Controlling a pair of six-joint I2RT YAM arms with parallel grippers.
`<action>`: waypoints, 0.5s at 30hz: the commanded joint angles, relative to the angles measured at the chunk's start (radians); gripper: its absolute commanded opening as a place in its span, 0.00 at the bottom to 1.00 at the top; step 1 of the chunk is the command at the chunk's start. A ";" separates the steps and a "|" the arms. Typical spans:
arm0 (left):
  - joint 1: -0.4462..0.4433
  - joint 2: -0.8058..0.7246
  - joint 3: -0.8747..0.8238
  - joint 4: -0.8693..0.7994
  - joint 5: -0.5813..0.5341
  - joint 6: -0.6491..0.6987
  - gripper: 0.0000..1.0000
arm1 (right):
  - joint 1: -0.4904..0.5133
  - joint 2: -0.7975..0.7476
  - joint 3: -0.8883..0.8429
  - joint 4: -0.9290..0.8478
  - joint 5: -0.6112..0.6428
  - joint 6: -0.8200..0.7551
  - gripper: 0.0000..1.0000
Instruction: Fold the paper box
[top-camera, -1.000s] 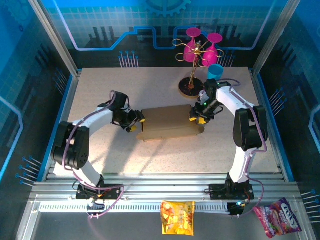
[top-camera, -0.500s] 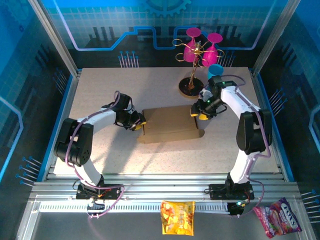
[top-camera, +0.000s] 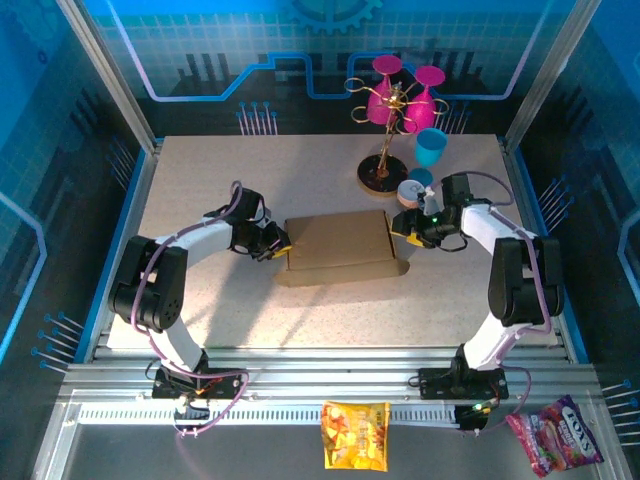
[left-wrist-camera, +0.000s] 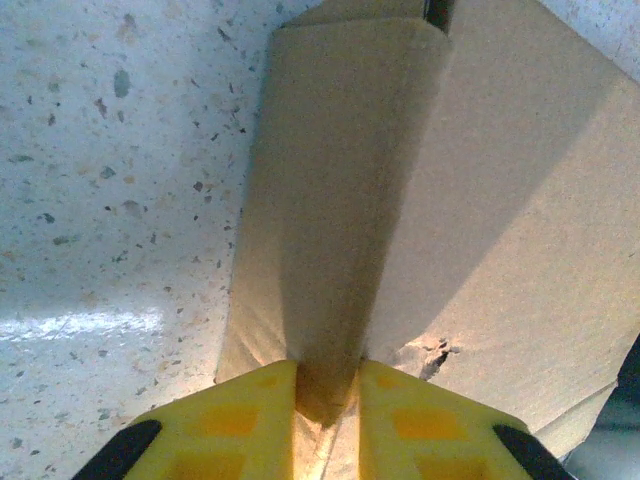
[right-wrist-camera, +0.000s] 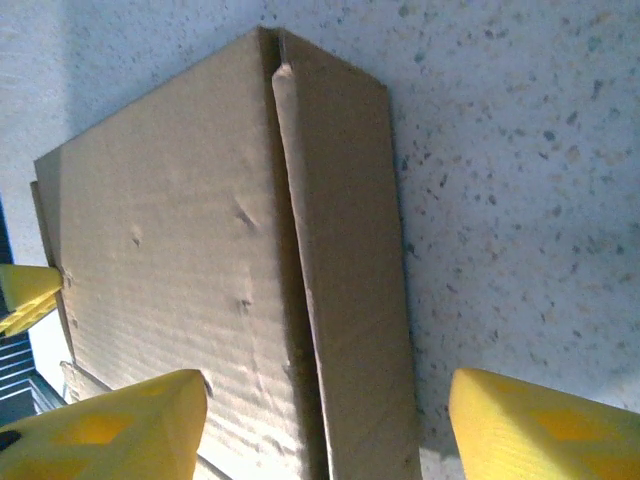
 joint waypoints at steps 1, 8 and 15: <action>-0.005 0.023 -0.025 -0.099 -0.083 0.048 0.18 | -0.014 0.052 -0.010 0.144 -0.117 0.010 0.68; -0.003 0.019 -0.045 -0.113 -0.106 0.065 0.14 | -0.007 0.180 0.055 0.063 -0.239 -0.014 0.71; 0.000 0.017 -0.069 -0.120 -0.133 0.064 0.13 | 0.025 0.204 0.050 0.061 -0.339 -0.013 0.71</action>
